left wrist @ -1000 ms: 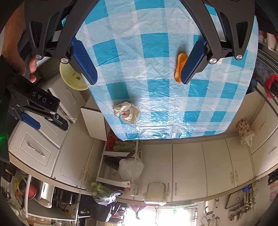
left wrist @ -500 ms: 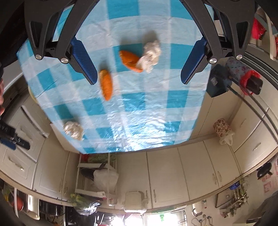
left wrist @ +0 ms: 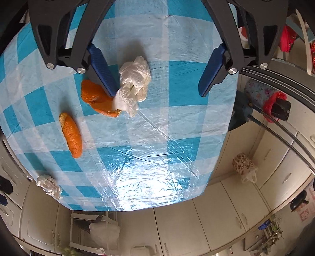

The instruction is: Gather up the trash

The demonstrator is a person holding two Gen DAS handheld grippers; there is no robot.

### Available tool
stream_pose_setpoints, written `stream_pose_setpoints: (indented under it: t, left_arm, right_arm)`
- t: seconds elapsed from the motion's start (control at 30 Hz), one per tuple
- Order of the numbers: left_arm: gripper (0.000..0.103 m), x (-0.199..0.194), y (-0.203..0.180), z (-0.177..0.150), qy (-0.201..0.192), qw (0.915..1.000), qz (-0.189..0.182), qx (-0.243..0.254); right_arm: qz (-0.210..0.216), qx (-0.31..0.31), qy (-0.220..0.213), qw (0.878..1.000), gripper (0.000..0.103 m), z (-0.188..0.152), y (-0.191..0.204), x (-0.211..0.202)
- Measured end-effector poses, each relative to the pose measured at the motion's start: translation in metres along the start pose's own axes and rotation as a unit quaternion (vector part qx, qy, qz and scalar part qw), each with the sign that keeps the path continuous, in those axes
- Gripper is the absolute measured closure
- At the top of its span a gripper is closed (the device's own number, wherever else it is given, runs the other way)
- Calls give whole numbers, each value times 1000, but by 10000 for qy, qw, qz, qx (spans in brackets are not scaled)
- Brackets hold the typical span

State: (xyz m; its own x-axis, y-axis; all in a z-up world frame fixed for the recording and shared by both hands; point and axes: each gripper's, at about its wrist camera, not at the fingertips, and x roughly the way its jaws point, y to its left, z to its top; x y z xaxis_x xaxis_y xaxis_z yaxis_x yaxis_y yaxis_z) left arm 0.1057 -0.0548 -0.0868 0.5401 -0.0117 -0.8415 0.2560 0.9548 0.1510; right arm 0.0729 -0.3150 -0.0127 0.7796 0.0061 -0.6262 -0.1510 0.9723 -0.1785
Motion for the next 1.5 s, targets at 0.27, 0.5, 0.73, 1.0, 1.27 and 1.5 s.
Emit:
stream_pose_setpoints:
  t: [0.27,0.5,0.73,1.0,1.27,1.5]
  left_arm:
    - [78,11,27,-2,177,9965,-655,-487]
    - [79,10,65,-11,287,9892,-941,-1084]
    - [79,10,74,-14,281,9864,-1064,-1224]
    - [77,7,55,-12,99,9938,-673,-875]
    - [82,-4,12,-8,-4,9892,-1263,-738]
    - [81,-5,-30,-7,-5,9904,-1337,-344]
  right_arm:
    - [1373,-754,-65,9876,8,-1,66,2]
    - [2402,-1206,249,9629,24,-2,128,24]
    - [2606,-986,988,9553,48,-19,138,69]
    - [2674,-718,1191,9535,80,-19,136,75]
    - [2418,-901,1297,9574,82,-44,113,30]
    - [1578,44,1263,9793,82,-62,38,26]
